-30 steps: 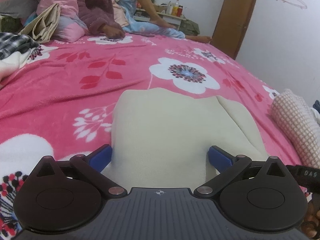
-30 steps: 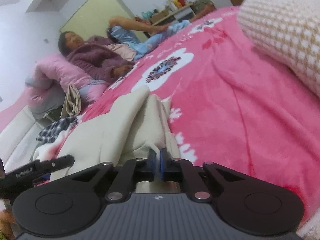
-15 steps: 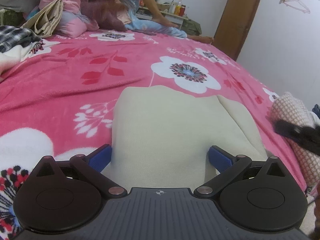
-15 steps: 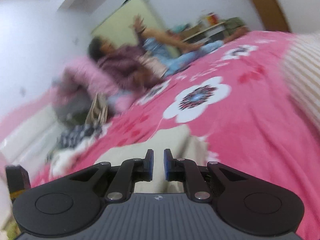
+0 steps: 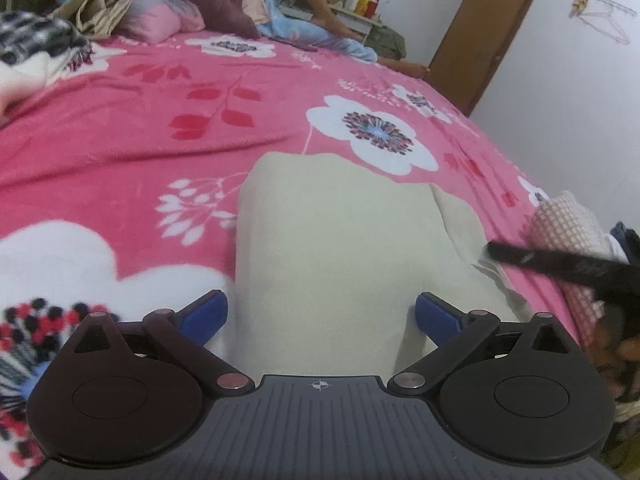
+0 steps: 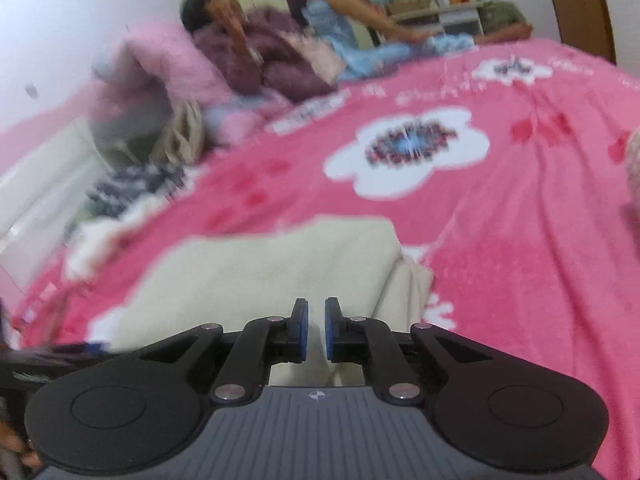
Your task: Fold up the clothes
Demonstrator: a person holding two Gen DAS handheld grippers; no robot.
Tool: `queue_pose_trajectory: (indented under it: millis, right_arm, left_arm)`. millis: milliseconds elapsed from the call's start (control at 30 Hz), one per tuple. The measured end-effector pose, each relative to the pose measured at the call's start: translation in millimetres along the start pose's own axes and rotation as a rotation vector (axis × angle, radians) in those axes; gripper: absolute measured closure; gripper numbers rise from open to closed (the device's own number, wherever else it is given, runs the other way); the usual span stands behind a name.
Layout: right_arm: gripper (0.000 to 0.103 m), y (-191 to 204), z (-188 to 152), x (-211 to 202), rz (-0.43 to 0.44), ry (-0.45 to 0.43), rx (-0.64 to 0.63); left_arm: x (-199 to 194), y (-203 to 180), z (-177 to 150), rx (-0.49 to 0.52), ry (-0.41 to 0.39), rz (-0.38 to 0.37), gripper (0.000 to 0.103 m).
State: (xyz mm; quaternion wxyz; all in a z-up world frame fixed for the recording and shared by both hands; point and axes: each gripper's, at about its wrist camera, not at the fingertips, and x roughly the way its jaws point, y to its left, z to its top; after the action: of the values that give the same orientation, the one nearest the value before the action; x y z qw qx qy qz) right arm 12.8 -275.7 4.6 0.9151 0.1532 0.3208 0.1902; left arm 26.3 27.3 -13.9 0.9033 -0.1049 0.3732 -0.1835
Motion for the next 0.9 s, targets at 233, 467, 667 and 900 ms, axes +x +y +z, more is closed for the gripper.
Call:
queue_pose_trajectory:
  millis: [233, 467, 667, 900]
  right_arm:
    - [0.094, 41, -3, -14, 0.072, 0.035, -0.123]
    - [0.097, 36, -14, 22, -0.053, 0.201, -0.062]
    - [0.096, 93, 33, -5, 0.042, 0.016, -0.193]
    - [0.103, 96, -15, 86, -0.001, 0.208, -0.296]
  left_arm:
    - [-21, 3, -18, 0.051, 0.031, 0.053, 0.006]
    - [-26, 19, -30, -0.022, 0.043, 0.015, 0.009]
    - [-32, 23, -38, -0.018, 0.038, 0.007, 0.009]
    - [-32, 30, -48, -0.045, 0.048, -0.016, 0.009]
